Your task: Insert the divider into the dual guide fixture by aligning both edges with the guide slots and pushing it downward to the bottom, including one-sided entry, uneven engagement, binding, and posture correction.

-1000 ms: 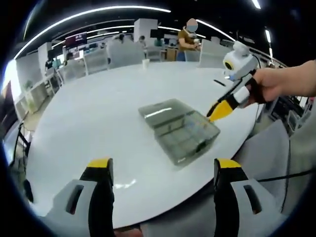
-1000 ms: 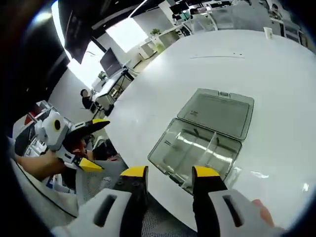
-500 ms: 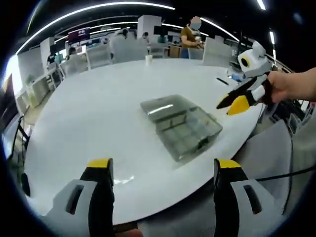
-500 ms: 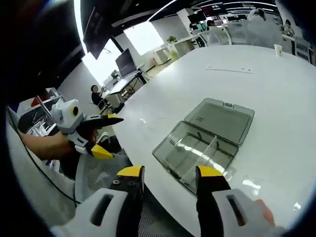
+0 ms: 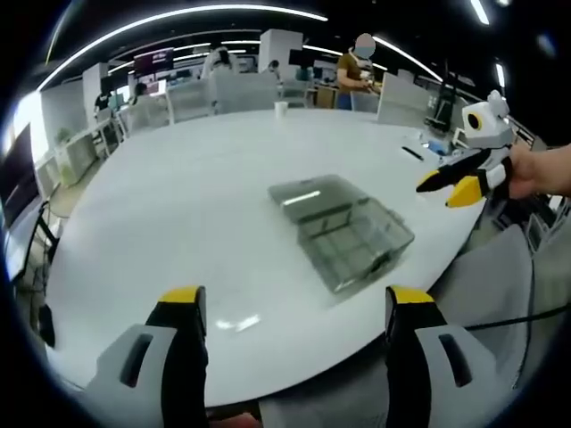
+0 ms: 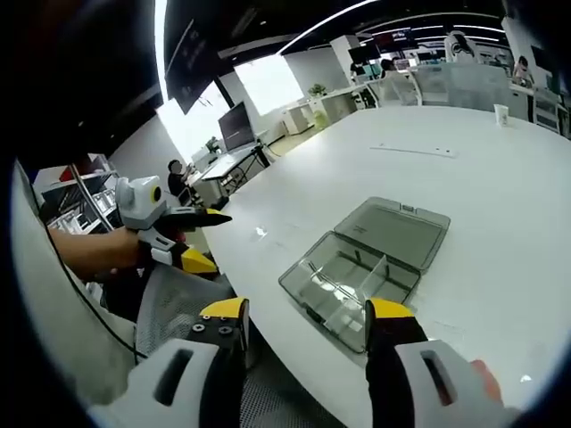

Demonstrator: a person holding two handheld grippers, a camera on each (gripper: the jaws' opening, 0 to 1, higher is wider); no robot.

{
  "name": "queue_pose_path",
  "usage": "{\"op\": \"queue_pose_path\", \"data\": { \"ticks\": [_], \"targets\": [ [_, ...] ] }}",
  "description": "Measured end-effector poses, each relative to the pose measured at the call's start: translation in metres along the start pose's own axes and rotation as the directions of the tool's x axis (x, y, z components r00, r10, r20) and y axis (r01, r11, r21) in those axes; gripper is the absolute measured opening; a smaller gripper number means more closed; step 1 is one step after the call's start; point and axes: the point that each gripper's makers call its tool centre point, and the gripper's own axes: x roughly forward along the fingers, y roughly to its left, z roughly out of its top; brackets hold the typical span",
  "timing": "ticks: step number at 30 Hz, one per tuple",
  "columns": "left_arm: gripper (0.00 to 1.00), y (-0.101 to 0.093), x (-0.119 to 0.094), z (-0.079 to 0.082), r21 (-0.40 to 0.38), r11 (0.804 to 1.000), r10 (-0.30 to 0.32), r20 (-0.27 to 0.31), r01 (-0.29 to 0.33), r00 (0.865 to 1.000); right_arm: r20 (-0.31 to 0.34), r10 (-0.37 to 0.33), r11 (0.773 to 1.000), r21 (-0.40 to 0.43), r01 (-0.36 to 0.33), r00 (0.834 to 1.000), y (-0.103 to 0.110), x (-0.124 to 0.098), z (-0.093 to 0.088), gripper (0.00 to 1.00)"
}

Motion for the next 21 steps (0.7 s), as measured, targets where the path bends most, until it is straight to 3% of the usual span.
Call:
{"op": "queue_pose_path", "data": {
  "ticks": [15,21],
  "targets": [
    [0.73,0.024,0.02,-0.018,-0.003,1.0,0.008,-0.09,-0.008,0.996,0.056,-0.058,0.998,-0.002,0.058,0.997,-0.012,-0.024,-0.012,0.57],
    [0.71,0.032,0.027,-0.022,0.0,1.0,0.014,-0.117,-0.014,0.993,0.042,-0.083,0.996,-0.036,0.085,0.996,-0.012,-0.027,-0.018,0.59]
  ]
}}
